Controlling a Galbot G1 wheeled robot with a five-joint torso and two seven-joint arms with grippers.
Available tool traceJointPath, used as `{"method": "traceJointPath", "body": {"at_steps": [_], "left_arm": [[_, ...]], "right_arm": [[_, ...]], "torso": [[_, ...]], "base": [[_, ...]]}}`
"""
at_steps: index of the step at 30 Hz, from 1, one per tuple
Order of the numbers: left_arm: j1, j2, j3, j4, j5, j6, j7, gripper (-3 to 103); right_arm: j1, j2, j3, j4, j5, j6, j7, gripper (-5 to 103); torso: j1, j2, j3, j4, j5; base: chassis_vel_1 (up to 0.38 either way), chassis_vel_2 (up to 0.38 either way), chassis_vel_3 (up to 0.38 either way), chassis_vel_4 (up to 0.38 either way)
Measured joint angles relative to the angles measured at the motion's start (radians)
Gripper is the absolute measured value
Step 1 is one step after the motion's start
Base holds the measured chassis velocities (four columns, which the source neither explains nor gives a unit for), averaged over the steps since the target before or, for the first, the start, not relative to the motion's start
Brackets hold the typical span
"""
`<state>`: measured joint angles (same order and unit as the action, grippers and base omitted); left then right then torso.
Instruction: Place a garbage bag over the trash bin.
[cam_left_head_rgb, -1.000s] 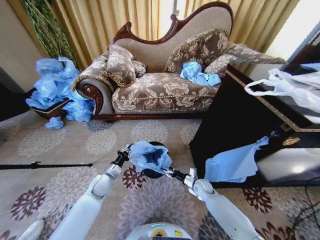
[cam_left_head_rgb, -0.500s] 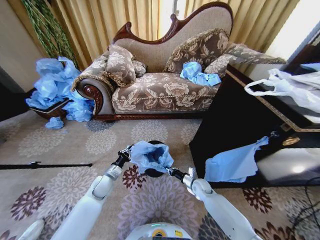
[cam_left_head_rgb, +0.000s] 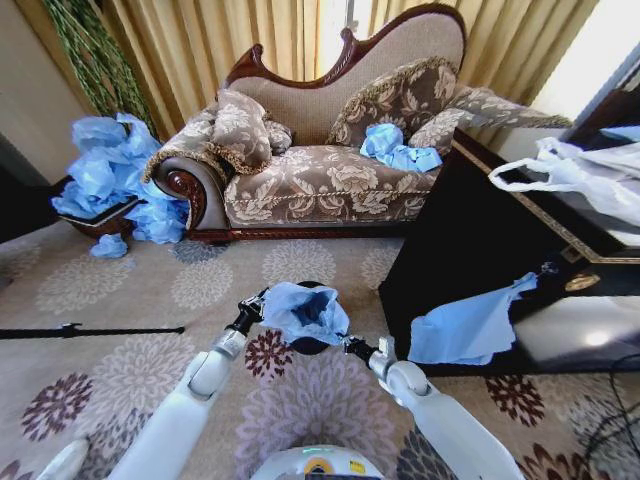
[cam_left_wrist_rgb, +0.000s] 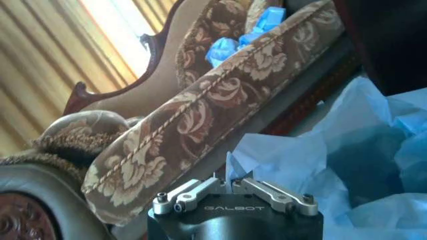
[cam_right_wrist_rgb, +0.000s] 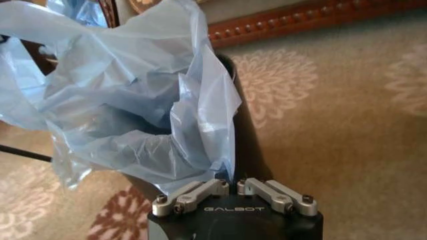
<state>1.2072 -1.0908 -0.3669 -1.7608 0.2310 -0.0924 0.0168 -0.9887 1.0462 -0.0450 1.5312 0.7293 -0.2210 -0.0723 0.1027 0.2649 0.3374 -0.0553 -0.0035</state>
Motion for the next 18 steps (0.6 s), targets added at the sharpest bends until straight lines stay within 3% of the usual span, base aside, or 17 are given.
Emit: {"method": "traceJointPath", "body": {"at_steps": [6,18], "left_arm": [[0.002,-0.010,-0.003,-0.002,-0.083,0.044,-0.057,0],[-0.009,-0.031,0.003,0.027,-0.165,0.098,-0.095,0]], "right_arm": [[0.019,-0.024,-0.012,0.033,-0.036,-0.020,0.030,0],[0.061,-0.048,-0.019,0.030,-0.071,-0.036,0.040,0]], "torso": [[0.000,0.000,0.000,0.0001,0.0000],[0.000,0.000,0.000,0.0000,0.0001]], "base": [[0.000,0.000,0.000,0.000],[0.000,0.000,0.000,0.000]]}}
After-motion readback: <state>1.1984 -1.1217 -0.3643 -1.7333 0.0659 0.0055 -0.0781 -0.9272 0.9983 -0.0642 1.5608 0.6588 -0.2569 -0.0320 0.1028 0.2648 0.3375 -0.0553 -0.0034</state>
